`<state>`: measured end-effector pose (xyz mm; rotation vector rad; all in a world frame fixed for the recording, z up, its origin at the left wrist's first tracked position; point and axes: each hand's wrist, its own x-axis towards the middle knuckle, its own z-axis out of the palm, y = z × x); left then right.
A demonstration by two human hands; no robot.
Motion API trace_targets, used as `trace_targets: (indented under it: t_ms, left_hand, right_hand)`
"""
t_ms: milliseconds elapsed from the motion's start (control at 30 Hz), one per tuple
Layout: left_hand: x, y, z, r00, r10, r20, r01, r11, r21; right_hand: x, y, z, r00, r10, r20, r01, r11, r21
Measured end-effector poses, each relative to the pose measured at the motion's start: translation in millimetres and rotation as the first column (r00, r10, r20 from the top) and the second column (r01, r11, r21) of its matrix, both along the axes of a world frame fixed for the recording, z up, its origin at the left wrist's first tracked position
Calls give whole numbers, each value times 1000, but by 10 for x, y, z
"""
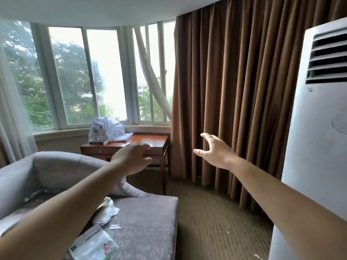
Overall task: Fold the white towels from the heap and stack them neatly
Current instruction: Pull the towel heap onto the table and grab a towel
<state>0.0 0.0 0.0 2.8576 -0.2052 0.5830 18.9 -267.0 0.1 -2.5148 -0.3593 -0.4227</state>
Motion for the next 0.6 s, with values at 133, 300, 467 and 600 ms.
trace_targets:
  t_ms: [133,300,467,600]
  left_hand:
    - [444,-154,-137,999,10,-30,-11,1000,-21]
    - [1181,-417,-289,999,30,-29,-32,998,-63]
    - [1985,-777,-332,998,28,-54,-34,994,-109]
    - [2580,-973,-430,997,48,-59,-56,987,-150]
  right_hand:
    - [437,-105,-127,1000,-9,-27,9,1000,2]
    - [1209,-373,-244,999,19,-39,-19,1000,0]
    - [2040,-675,-288,995,88,-55,-88,996,11]
    - [2710,-853,-358,992,117,-41,-116,993,8]
